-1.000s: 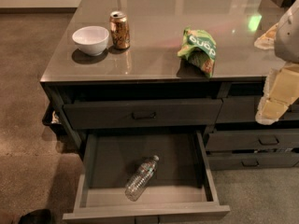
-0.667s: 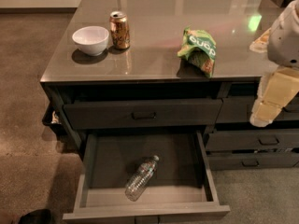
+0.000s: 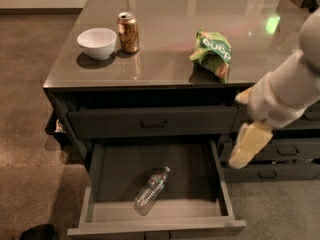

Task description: Pick water bottle from middle drawer and place on counter

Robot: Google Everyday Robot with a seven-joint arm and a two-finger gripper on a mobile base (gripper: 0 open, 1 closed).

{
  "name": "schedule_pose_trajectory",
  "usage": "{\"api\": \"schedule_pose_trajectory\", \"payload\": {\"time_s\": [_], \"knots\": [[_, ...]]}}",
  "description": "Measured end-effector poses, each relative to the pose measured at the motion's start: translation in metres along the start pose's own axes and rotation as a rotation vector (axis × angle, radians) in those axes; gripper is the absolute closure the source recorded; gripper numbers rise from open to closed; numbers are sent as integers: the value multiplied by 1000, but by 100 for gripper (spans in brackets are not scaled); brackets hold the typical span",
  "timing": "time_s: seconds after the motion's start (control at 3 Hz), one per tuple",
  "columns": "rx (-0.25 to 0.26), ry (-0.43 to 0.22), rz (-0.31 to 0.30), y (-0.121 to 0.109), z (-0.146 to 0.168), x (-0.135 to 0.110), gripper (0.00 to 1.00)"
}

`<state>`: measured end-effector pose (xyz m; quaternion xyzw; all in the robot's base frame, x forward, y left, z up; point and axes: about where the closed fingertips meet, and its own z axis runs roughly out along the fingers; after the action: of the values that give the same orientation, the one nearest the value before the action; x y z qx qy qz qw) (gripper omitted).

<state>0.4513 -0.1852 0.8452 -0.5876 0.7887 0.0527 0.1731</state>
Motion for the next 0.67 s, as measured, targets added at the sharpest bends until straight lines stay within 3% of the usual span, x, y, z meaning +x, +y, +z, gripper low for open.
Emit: {"api": "schedule_pose_trajectory", "payload": {"time_s": [0.33,0.67], "knots": [[-55,-107,-65,7,84,-9,0],[-110,-236,-211,11,152,-34,0]]}}
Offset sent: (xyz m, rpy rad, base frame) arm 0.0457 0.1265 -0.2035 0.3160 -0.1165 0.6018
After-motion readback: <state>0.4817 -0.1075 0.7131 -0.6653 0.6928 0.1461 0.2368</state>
